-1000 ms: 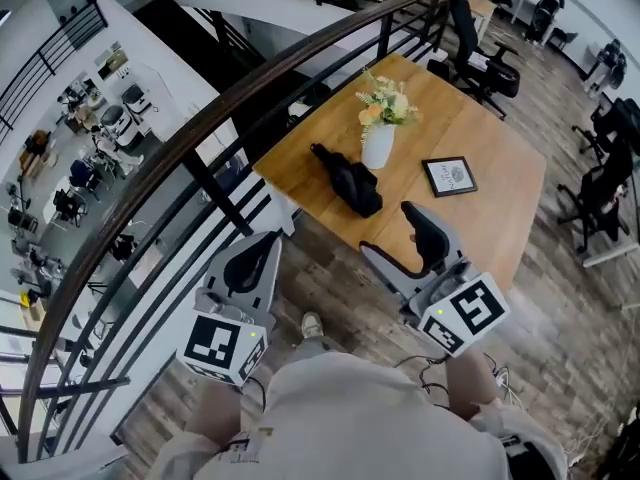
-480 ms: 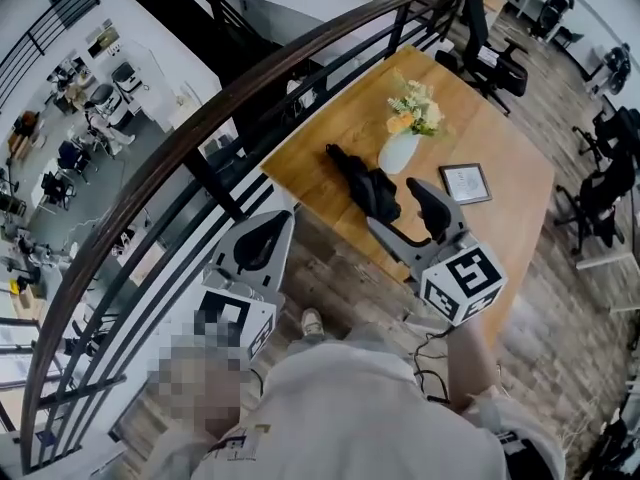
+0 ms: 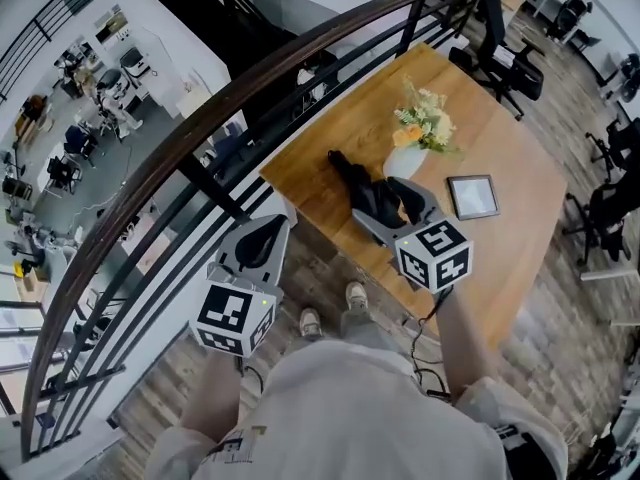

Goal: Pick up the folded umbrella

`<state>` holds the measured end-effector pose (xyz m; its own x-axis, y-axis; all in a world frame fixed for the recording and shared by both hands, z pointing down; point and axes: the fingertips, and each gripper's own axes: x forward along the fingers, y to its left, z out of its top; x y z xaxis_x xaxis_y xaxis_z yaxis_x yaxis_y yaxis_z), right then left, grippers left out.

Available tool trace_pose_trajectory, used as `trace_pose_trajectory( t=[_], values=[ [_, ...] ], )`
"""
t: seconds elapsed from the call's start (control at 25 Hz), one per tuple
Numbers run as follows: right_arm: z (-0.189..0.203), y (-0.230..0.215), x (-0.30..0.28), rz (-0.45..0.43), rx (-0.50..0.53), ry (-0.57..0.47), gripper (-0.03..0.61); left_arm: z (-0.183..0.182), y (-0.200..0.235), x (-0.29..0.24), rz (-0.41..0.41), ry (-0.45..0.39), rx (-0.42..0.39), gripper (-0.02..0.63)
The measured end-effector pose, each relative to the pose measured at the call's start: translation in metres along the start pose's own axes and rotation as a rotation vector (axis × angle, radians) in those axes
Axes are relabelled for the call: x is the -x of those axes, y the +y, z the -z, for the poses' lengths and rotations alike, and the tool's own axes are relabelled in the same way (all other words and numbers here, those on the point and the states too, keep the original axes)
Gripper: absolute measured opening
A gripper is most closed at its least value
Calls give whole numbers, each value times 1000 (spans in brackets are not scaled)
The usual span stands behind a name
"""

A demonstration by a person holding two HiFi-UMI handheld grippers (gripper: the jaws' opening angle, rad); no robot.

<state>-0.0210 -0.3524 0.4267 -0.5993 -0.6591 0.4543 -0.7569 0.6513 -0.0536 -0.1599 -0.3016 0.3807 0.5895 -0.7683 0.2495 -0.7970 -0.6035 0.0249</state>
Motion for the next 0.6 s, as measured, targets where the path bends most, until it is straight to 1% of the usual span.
trace_pose_trajectory(
  t=[0.12,0.24,0.36,0.44,0.52,0.6],
  values=[
    [26,-24,-36,-33,-19,71,364,14,8,-28,-25,45,32,17],
    [50,-50,-71,-34,-48,117,365,24,18,-51,-57,83,69,17],
    [78,-72,-100,-34,-74,170,367,36,25,-67,-84,111,147,17],
    [100,-76,-115,-40,-75,221,368,47,30,-72,-102,131,198,17],
    [122,-72,-129,-45,-74,270,368,64,35,-73,-119,169,192,17],
    [143,-76,-140,-48,-77,312,368,79,34,-85,-115,200,188,17]
  ],
)
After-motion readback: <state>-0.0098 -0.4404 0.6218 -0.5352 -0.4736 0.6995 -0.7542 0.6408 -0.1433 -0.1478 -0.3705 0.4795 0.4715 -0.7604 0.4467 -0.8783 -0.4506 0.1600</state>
